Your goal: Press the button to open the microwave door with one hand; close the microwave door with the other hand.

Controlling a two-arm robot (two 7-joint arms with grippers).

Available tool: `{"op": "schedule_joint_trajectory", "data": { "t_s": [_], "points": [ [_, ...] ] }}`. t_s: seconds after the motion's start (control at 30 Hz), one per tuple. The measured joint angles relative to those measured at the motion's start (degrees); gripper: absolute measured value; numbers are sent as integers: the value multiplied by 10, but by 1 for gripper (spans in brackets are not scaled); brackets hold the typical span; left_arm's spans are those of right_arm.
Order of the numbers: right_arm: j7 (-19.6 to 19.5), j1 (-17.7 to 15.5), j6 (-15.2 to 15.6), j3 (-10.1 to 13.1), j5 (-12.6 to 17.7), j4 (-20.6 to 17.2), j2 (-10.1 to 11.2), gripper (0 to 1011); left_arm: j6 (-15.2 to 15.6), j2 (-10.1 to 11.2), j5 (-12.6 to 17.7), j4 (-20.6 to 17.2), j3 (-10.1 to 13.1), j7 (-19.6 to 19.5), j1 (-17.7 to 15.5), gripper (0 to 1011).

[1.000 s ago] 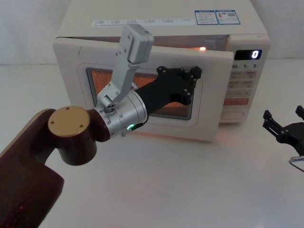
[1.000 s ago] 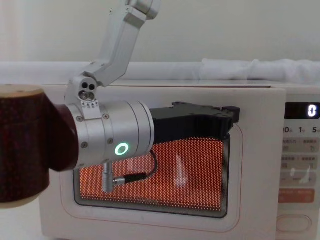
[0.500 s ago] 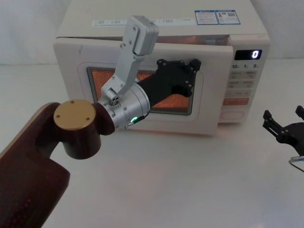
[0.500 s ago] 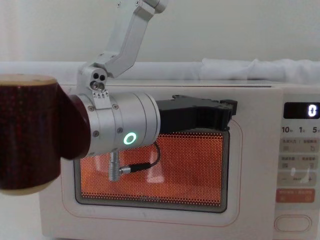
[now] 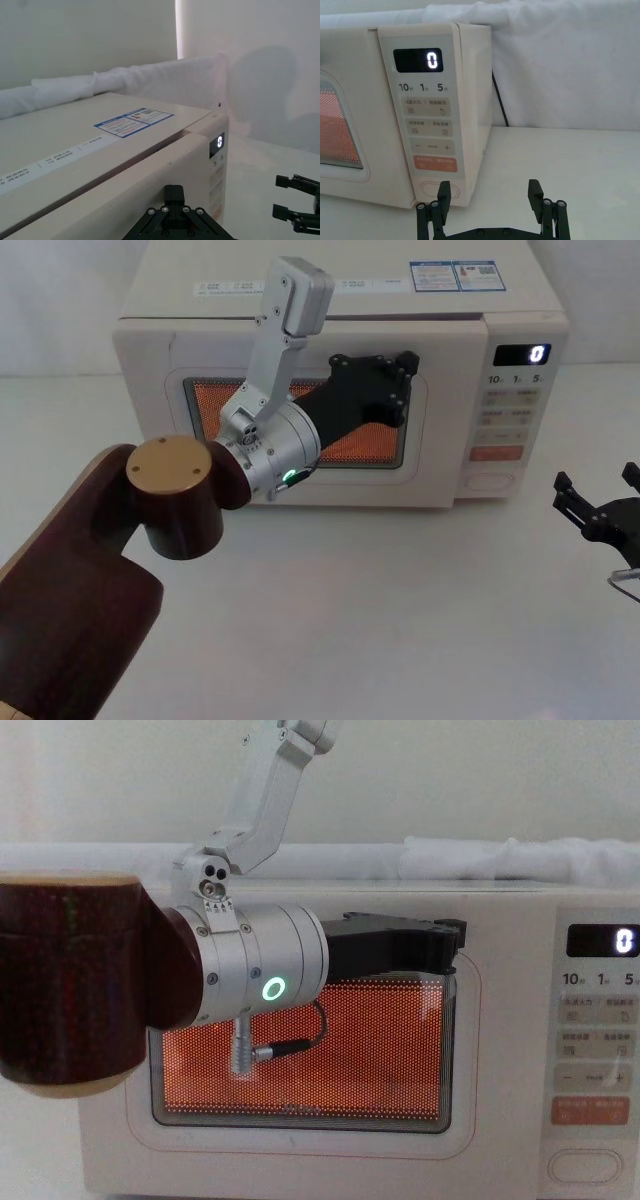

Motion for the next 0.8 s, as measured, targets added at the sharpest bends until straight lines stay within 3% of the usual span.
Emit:
{"op": "schedule_joint_trajectory", "data": {
  "t_s": [0.57,0.8],
  "points": [
    [0,0,0,0,0,0,0,1000,-3,-20,2,22,-14,9,-8,0],
    [0,0,0,0,0,0,0,1000,-5,-3,-21,-14,-21,-18,6,0]
  ]
}}
